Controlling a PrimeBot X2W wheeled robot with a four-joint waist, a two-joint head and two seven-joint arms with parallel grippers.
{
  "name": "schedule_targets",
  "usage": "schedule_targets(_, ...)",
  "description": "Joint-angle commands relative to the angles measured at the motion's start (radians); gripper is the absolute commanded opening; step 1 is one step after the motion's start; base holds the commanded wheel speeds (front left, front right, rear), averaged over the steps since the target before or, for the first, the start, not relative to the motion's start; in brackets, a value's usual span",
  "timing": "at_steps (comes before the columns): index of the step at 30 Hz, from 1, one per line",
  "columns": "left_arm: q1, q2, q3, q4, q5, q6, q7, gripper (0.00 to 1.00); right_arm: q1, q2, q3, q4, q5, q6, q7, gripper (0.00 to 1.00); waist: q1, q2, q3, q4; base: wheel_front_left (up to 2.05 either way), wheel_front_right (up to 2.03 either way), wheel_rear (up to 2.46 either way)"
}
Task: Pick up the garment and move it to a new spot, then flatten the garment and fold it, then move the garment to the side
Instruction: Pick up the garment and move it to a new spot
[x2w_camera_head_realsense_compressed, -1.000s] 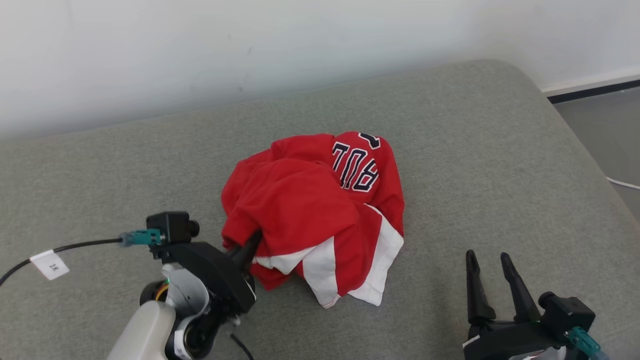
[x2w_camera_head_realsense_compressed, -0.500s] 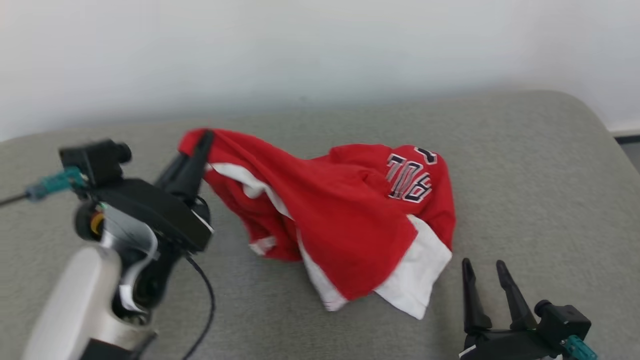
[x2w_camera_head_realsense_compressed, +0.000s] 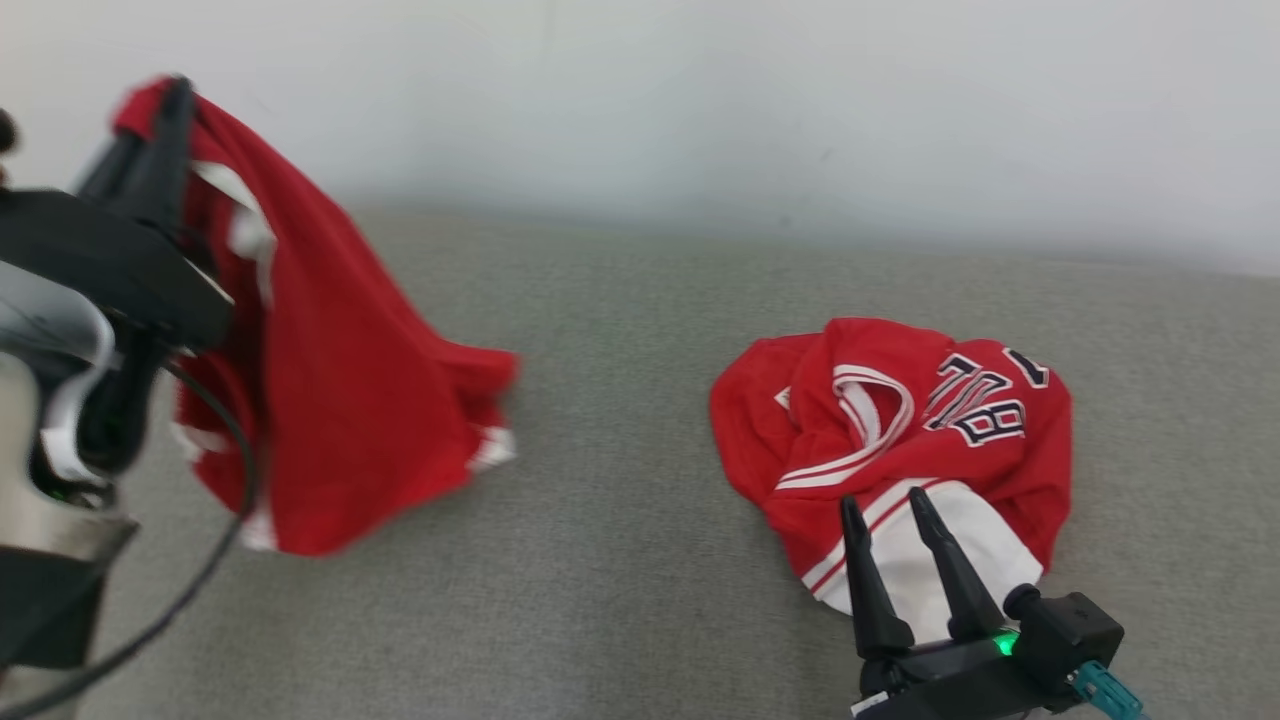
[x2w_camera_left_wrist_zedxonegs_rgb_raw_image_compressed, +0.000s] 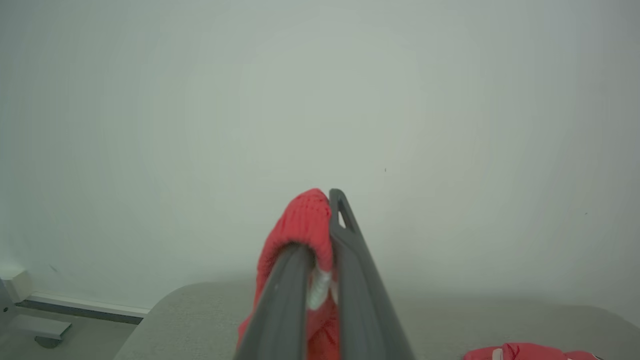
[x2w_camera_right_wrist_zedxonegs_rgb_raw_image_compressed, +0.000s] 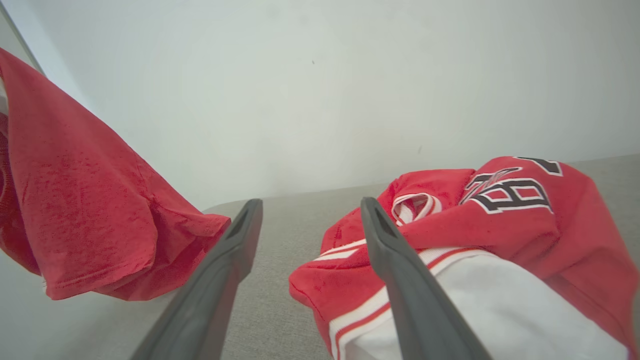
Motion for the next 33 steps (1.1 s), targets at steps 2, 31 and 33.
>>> schedule_targets(2,-0.057,0.032,0.013,0.046,0.037,-0.011,-0.042,0.0,-0.013,0.001,0.027,-0.02,0.01,-0.002,0.0,1.0,0.0001,0.0,0.032,0.053,0.0,0.0,0.0)
schedule_targets(31,0.048,-0.078,0.002,0.651,0.083,0.061,-0.252,1.0,-0.035,0.001,0.04,-0.119,-0.058,-0.002,0.071,1.0,0.0001,0.0,0.157,-0.009,0.0,0.0,0.0)
schedule_targets(33,0.043,-0.074,-0.008,0.647,0.096,0.059,-0.26,1.0,-0.03,0.002,0.039,-0.112,-0.048,-0.002,0.067,1.0,0.0001,0.0,0.136,0.002,0.0,0.0,0.0)
